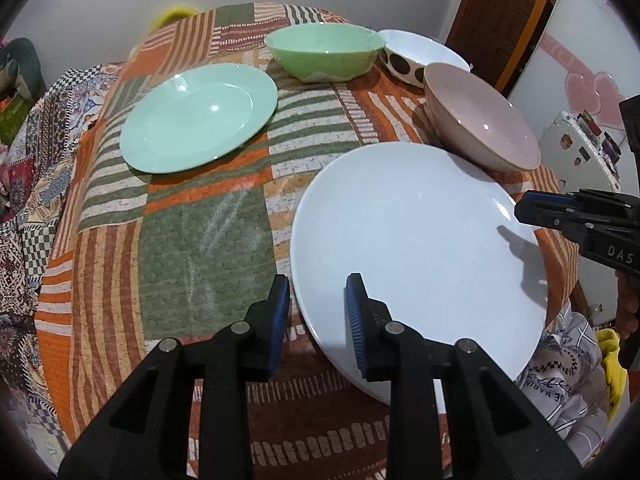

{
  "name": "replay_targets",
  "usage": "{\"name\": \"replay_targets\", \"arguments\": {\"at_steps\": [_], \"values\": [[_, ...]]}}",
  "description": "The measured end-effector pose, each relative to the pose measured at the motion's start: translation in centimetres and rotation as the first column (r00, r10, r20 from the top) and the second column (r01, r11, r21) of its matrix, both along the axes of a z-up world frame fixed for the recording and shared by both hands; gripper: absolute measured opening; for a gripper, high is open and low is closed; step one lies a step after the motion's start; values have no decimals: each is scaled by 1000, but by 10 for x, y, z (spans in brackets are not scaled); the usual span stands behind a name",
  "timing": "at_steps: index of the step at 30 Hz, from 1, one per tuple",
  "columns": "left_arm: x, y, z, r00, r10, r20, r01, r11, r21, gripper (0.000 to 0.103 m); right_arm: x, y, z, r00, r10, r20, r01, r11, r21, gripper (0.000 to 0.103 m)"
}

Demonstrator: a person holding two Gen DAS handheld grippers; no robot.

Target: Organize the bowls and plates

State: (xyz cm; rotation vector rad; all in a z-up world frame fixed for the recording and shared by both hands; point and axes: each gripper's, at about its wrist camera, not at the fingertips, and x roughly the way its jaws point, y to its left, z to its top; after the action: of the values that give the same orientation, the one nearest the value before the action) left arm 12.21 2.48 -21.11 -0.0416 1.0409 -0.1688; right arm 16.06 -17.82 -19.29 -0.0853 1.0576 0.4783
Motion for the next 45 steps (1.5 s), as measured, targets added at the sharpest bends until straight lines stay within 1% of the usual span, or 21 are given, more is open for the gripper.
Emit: {"name": "replay_targets", "arguments": {"at_steps": [2, 4, 7, 8, 9, 10, 13, 16, 18, 21, 23, 25, 27, 32, 36, 41, 45], "values": [[-2, 4, 6, 1000, 8, 17, -8, 1000, 0, 28, -1, 3, 4, 1000, 5, 9, -5, 1000, 3, 22], [-5, 9, 15, 999, 20, 46, -20, 1000, 9, 30, -2, 6, 10, 1000, 15, 20, -16, 1000, 17, 22], [-8, 20, 33, 994, 42, 100, -45, 999, 21, 31, -4, 14, 23, 998, 35, 60, -37, 999, 29, 23], [-9, 23, 38, 992, 48, 114, -51, 998, 28, 32, -5, 17, 28, 996, 43, 77, -46, 998, 33, 24], [-10, 28, 45, 989, 58, 133, -63, 998, 31, 36, -4, 20, 32, 995, 49, 92, -52, 998, 36, 25], [-11, 33, 52, 984, 73, 161, -80, 996, 36, 42, -4, 24, 37, 992, 55, 110, -60, 997, 41, 26], [-13, 49, 71, 967, 111, 230, -124, 991, 47, 52, -3, 34, 50, 984, 71, 164, -81, 995, 51, 34], [-7, 66, 87, 945, 146, 293, -173, 982, 68, 55, 3, 46, 57, 977, 87, 196, -100, 993, 58, 39], [-3, 77, 93, 933, 165, 319, -200, 976, 81, 57, 10, 54, 59, 974, 99, 204, -113, 992, 58, 40], [6, 95, 99, 915, 198, 352, -243, 966, 89, 64, 22, 67, 61, 972, 111, 208, -127, 990, 66, 40], [14, 107, 100, 905, 220, 364, -267, 960, 85, 69, 31, 76, 59, 971, 113, 212, -129, 990, 63, 42], [24, 119, 97, 900, 237, 365, -285, 955, 82, 74, 40, 84, 56, 970, 115, 214, -130, 990, 60, 45], [37, 131, 91, 899, 257, 354, -302, 950, 75, 75, 49, 91, 52, 971, 114, 211, -129, 990, 58, 49], [72, 159, 69, 907, 298, 298, -325, 945, 46, 76, 71, 109, 40, 974, 127, 187, -136, 990, 41, 49], [97, 172, 46, 912, 312, 267, -340, 938, 64, 76, 87, 120, 31, 976, 137, 168, -144, 989, 30, 49], [118, 182, 23, 924, 305, 229, -326, 943, 62, 76, 107, 133, 20, 981, 132, 144, -137, 990, 24, 49], [134, 187, 7, 942, 272, 199, -291, 954, 71, 76, 118, 144, 11, 981, 144, 126, -148, 989, 17, 49]]}}
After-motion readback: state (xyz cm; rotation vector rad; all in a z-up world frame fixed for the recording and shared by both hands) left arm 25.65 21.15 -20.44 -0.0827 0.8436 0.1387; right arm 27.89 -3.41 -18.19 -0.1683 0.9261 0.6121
